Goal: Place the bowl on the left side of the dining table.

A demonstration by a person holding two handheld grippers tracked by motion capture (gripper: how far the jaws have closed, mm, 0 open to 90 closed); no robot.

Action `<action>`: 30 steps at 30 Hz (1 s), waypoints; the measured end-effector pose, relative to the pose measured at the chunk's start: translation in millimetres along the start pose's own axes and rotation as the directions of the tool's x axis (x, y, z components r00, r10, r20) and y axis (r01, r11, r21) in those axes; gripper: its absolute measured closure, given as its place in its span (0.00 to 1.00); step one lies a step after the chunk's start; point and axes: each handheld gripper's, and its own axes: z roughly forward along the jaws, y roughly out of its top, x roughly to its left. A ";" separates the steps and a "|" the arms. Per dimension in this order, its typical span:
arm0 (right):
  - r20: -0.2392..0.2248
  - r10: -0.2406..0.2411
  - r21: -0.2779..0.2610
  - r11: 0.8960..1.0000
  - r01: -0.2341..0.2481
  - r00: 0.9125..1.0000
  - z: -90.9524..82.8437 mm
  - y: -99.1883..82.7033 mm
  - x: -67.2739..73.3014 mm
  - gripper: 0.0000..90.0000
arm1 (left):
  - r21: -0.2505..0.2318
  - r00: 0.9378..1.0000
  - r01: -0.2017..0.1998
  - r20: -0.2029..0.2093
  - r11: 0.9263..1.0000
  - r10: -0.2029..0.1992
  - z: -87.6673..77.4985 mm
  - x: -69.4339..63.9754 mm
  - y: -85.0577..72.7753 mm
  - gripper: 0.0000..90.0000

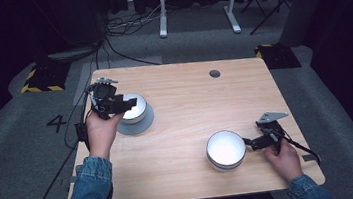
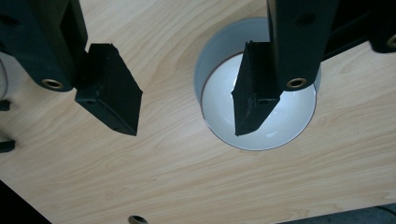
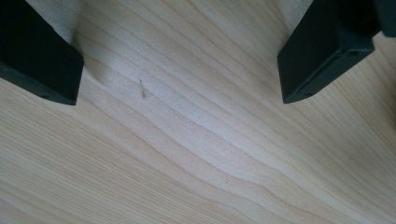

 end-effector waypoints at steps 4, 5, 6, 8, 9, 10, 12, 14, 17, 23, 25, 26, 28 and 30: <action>0.000 0.000 0.000 1.000 0.000 1.000 0.0 0.0 0.0 0.01 | 0.013 1.000 -0.031 -0.003 0.999 0.031 -9.3 -11.7 -3.6 0.45; 0.000 -0.001 0.000 1.000 0.001 1.000 0.0 0.0 -0.1 0.01 | 0.017 0.999 -0.043 -0.013 0.999 0.044 -11.0 -14.3 -4.9 0.45; 0.000 0.000 0.000 1.000 0.000 1.000 0.0 0.0 0.0 0.01 | 0.027 0.998 -0.053 -0.013 0.998 0.054 -12.9 -16.8 -6.4 0.44; 0.000 0.000 0.000 1.000 0.000 1.000 0.0 0.0 0.0 0.01 | 0.034 0.998 -0.059 -0.011 0.998 0.059 -16.6 -21.1 -10.1 0.44; 0.000 0.000 0.000 1.000 0.000 1.000 0.0 0.0 0.0 0.01 | 0.034 0.998 -0.060 -0.015 0.998 0.060 -18.7 -22.6 -12.0 0.44; 0.000 0.002 0.001 1.000 -0.002 1.000 -0.1 0.0 0.0 0.01 | 0.032 0.998 -0.058 -0.016 0.998 0.059 -21.0 -23.8 -14.0 0.43; 0.000 0.000 0.000 1.000 0.000 1.000 0.0 0.0 -0.1 0.01 | 0.028 0.998 -0.058 -0.018 0.998 0.059 -25.9 -25.2 -17.8 0.43; 0.000 0.000 0.000 1.000 0.000 1.000 0.0 0.0 0.0 0.01 | 0.027 0.998 -0.058 -0.023 0.998 0.059 -30.3 -26.4 -21.7 0.43; 0.000 0.000 0.000 1.000 0.000 1.000 0.0 0.0 0.0 0.01 | 0.028 0.997 -0.060 -0.038 0.998 0.061 -36.3 -28.4 -27.9 0.43; 0.000 0.002 0.001 1.000 -0.002 1.000 -0.1 0.0 0.1 0.01 | 0.015 0.997 -0.068 -0.037 0.998 0.068 -46.3 -28.8 -42.4 0.43; 0.000 -0.001 0.000 1.000 0.001 1.000 0.0 0.0 -0.1 0.01 | 0.008 0.996 -0.080 -0.027 0.997 0.080 -48.4 -29.2 -47.0 0.43; 0.000 0.001 0.001 1.000 -0.001 1.000 0.0 0.0 0.0 0.01 | 0.003 0.996 -0.087 -0.020 0.996 0.087 -49.3 -29.9 -49.6 0.43; 0.000 0.001 0.001 1.000 -0.001 1.000 -0.1 0.0 0.0 0.01 | -0.002 0.995 -0.095 -0.005 0.995 0.095 -50.6 -32.4 -55.6 0.43; 0.000 -0.001 0.000 1.000 0.001 1.000 0.0 0.0 -0.1 0.01 | -0.017 0.994 -0.109 0.007 0.994 0.109 -51.2 -35.2 -62.2 0.43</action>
